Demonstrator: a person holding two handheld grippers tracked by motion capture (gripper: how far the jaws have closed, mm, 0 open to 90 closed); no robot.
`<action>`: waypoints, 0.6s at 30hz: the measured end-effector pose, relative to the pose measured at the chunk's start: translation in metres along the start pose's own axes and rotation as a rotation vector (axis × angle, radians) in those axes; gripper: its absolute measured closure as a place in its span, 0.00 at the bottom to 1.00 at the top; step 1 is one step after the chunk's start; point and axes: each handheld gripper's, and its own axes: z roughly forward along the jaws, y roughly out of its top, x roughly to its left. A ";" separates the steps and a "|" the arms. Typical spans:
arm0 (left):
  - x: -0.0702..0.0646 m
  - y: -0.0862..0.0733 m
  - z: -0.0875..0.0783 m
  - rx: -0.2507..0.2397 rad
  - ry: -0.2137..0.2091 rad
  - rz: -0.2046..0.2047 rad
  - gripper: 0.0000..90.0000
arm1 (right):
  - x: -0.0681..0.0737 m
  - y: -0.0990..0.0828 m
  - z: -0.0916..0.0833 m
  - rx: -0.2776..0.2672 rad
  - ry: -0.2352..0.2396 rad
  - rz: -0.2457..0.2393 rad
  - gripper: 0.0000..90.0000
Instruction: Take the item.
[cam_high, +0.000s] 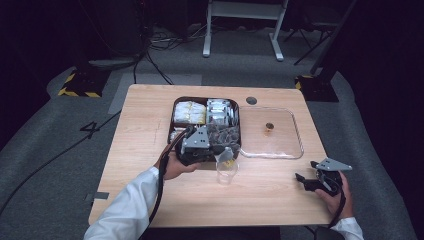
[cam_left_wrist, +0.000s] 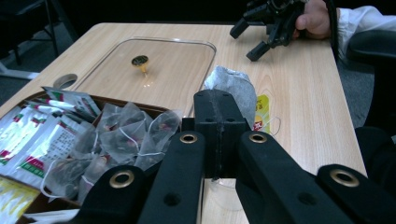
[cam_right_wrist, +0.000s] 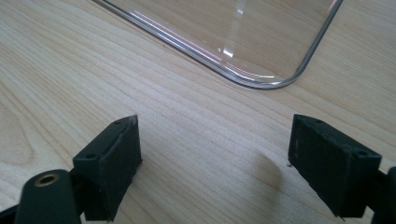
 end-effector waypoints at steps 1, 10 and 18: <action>-0.001 0.000 0.002 0.000 -0.008 0.000 1.00 | 0.000 0.000 0.000 0.000 0.000 0.000 0.19; -0.005 -0.005 0.020 0.023 -0.039 0.004 1.00 | 0.000 0.000 0.000 0.000 -0.001 -0.001 0.19; -0.007 -0.013 0.033 0.054 -0.048 0.008 1.00 | 0.000 0.000 0.000 0.000 -0.002 -0.002 0.19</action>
